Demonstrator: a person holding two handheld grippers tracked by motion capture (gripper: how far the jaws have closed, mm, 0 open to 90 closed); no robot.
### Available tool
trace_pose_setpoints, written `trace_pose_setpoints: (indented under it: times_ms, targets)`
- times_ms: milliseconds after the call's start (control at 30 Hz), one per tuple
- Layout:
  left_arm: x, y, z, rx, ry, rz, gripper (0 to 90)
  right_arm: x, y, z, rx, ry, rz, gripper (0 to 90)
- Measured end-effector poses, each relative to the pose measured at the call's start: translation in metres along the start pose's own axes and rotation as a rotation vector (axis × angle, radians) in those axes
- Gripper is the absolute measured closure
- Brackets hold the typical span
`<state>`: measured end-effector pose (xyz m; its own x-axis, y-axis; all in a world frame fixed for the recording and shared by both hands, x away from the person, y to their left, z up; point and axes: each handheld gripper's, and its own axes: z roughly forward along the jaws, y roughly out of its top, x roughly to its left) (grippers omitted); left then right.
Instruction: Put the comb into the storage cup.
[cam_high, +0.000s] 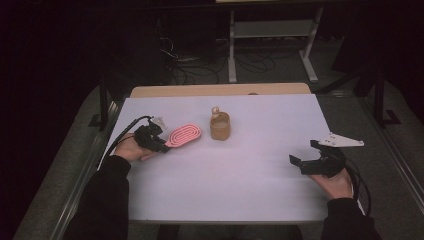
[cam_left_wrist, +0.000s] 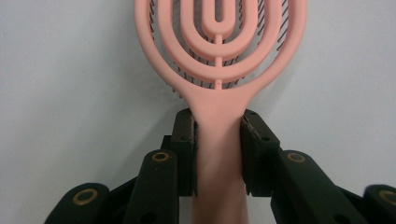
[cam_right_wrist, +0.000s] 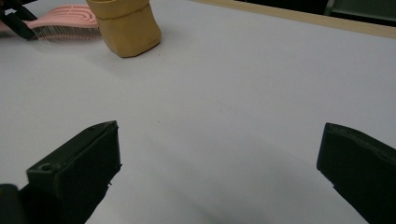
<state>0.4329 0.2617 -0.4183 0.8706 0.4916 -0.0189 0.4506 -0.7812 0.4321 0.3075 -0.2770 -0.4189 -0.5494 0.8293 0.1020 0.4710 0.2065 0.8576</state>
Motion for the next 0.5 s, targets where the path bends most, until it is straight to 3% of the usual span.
trace_pose_setpoints:
  times_ms: [200,500]
  targets:
    - [-0.002,0.0,-0.005,-0.011,0.001,0.009,69.6,0.0,0.0,0.0,-0.001,0.001,0.001,0.0]
    - [-0.006,0.001,-0.017,-0.045,0.038,0.033,69.7,0.0,0.0,0.0,0.0,0.001,-0.001,0.0]
